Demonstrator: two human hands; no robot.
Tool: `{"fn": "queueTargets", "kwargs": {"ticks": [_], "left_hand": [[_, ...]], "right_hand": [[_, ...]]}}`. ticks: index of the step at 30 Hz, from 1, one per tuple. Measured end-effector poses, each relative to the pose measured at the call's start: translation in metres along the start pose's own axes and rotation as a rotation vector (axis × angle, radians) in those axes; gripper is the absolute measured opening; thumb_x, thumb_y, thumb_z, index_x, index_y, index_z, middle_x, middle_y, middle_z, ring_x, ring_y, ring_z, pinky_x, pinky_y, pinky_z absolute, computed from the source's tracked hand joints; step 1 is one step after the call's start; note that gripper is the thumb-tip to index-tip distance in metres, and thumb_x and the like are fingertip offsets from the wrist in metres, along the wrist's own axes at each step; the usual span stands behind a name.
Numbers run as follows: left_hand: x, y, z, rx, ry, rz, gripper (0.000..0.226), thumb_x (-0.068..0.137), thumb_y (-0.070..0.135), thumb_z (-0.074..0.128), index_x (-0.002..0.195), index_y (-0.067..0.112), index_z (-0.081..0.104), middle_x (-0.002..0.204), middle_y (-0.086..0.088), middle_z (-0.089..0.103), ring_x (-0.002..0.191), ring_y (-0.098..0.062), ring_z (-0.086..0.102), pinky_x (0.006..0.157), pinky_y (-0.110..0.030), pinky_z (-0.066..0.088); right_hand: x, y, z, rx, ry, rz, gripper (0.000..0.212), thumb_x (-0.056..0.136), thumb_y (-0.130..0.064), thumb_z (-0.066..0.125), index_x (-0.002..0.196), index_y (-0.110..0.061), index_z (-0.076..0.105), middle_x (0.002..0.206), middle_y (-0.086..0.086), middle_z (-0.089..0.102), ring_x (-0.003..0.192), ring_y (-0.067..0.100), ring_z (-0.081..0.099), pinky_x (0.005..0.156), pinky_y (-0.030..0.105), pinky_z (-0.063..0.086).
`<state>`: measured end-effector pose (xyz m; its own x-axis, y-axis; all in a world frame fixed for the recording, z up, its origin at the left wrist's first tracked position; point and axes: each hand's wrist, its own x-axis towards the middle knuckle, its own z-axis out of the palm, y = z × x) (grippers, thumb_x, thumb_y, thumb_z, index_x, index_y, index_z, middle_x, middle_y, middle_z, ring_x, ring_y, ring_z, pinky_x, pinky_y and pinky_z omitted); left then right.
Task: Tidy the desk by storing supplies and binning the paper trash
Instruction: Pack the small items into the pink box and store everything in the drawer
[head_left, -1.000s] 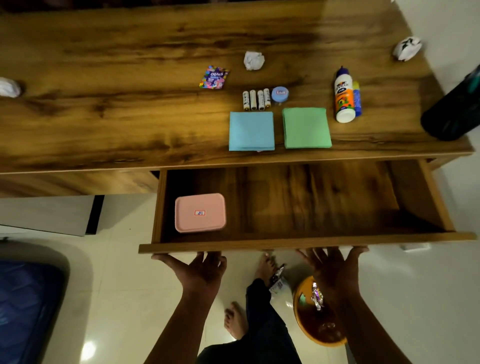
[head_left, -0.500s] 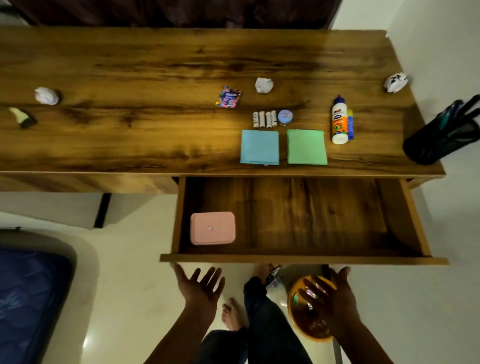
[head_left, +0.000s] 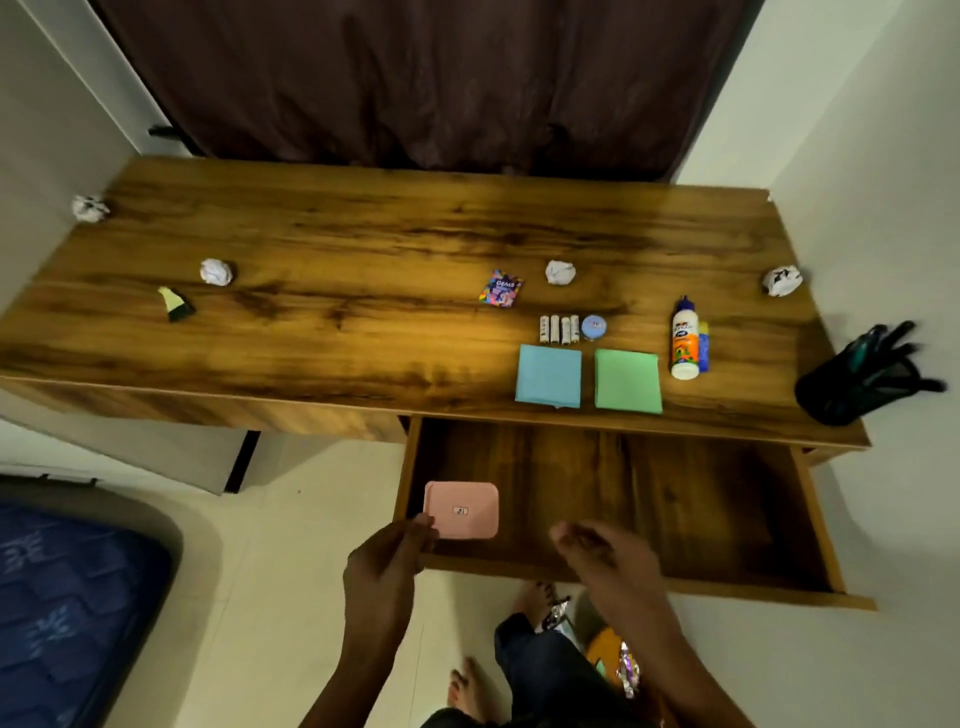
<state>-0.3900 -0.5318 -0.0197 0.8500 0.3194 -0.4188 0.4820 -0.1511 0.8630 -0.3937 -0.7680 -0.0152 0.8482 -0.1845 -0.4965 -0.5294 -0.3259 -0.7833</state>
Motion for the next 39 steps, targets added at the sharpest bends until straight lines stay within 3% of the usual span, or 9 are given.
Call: {"fn": "queueTargets", "kwargs": {"ticks": [2, 4, 8, 11, 18, 26, 32, 36, 39], "left_hand": [[0.014, 0.004, 0.006, 0.34, 0.053, 0.169, 0.014, 0.097, 0.026, 0.069, 0.102, 0.02, 0.081, 0.096, 0.002, 0.08, 0.082, -0.011, 0.074, 0.07, -0.019, 0.055], [0.029, 0.001, 0.012, 0.591, 0.082, 0.255, 0.011, 0.094, 0.022, 0.072, 0.098, 0.018, 0.081, 0.088, -0.002, 0.08, 0.075, -0.023, 0.075, 0.065, -0.027, 0.056], [0.048, 0.001, 0.02, 0.838, 0.082, 0.212, 0.016, 0.094, 0.023, 0.066, 0.081, 0.017, 0.074, 0.073, -0.002, 0.075, 0.066, -0.025, 0.071, 0.057, -0.026, 0.045], [0.056, -0.004, 0.023, 0.867, 0.068, 0.122, 0.019, 0.095, 0.024, 0.062, 0.085, 0.016, 0.076, 0.08, -0.004, 0.077, 0.075, -0.027, 0.073, 0.064, -0.029, 0.049], [0.065, -0.016, 0.026, 0.873, 0.015, 0.044, 0.024, 0.092, 0.01, 0.061, 0.099, 0.021, 0.081, 0.077, 0.001, 0.078, 0.056, -0.015, 0.07, 0.063, -0.031, 0.062], [0.075, 0.002, 0.041, 1.013, 0.062, 0.011, 0.014, 0.094, 0.021, 0.064, 0.094, 0.013, 0.075, 0.087, -0.005, 0.079, 0.076, -0.025, 0.075, 0.068, -0.032, 0.058], [0.078, 0.006, 0.045, 1.01, 0.046, 0.05, 0.024, 0.093, 0.037, 0.069, 0.11, 0.022, 0.074, 0.094, -0.002, 0.079, 0.083, -0.025, 0.076, 0.07, -0.03, 0.058], [0.071, 0.0, 0.043, 0.992, 0.086, 0.086, 0.041, 0.086, 0.046, 0.074, 0.121, 0.025, 0.067, 0.093, -0.001, 0.079, 0.079, -0.027, 0.075, 0.068, -0.032, 0.058], [0.07, -0.006, 0.036, 0.951, 0.104, 0.101, 0.032, 0.088, 0.046, 0.071, 0.113, 0.026, 0.072, 0.09, 0.001, 0.079, 0.077, -0.025, 0.076, 0.068, -0.032, 0.061]], "right_hand": [[0.02, -0.009, 0.011, -0.159, -0.044, -0.075, 0.023, 0.093, -0.044, 0.067, 0.109, -0.03, 0.074, 0.101, -0.017, 0.072, 0.096, -0.001, 0.065, 0.086, 0.019, 0.054], [0.038, -0.015, 0.024, -0.299, -0.058, -0.097, 0.023, 0.095, -0.044, 0.065, 0.111, -0.029, 0.073, 0.104, -0.014, 0.072, 0.092, -0.002, 0.063, 0.074, 0.009, 0.047], [0.067, -0.012, 0.041, -0.486, -0.137, -0.007, 0.028, 0.095, -0.053, 0.061, 0.091, -0.027, 0.07, 0.083, -0.009, 0.067, 0.072, 0.004, 0.059, 0.058, 0.016, 0.044], [0.08, -0.013, 0.05, -0.521, -0.217, 0.014, 0.027, 0.095, -0.05, 0.059, 0.086, -0.025, 0.066, 0.073, -0.009, 0.06, 0.063, 0.003, 0.055, 0.052, 0.02, 0.041], [0.098, -0.002, 0.06, -0.549, -0.287, -0.038, 0.018, 0.095, -0.039, 0.063, 0.085, -0.026, 0.07, 0.079, -0.009, 0.066, 0.067, 0.003, 0.06, 0.061, 0.019, 0.053], [0.123, 0.002, 0.058, -0.428, -0.295, 0.071, 0.017, 0.09, -0.041, 0.068, 0.092, -0.024, 0.067, 0.088, -0.006, 0.067, 0.082, 0.011, 0.065, 0.073, 0.027, 0.056], [0.126, 0.006, 0.074, -0.312, -0.364, 0.13, 0.044, 0.073, -0.064, 0.073, 0.085, -0.021, 0.071, 0.079, -0.005, 0.071, 0.068, 0.008, 0.065, 0.057, 0.024, 0.051], [0.115, 0.007, 0.081, -0.344, -0.249, 0.117, 0.026, 0.081, -0.046, 0.076, 0.086, -0.021, 0.073, 0.082, -0.007, 0.072, 0.073, 0.006, 0.066, 0.06, 0.022, 0.055], [0.113, 0.009, 0.082, -0.35, -0.197, 0.114, 0.026, 0.082, -0.044, 0.077, 0.076, -0.02, 0.071, 0.072, -0.01, 0.067, 0.062, 0.0, 0.059, 0.05, 0.016, 0.045]]}}
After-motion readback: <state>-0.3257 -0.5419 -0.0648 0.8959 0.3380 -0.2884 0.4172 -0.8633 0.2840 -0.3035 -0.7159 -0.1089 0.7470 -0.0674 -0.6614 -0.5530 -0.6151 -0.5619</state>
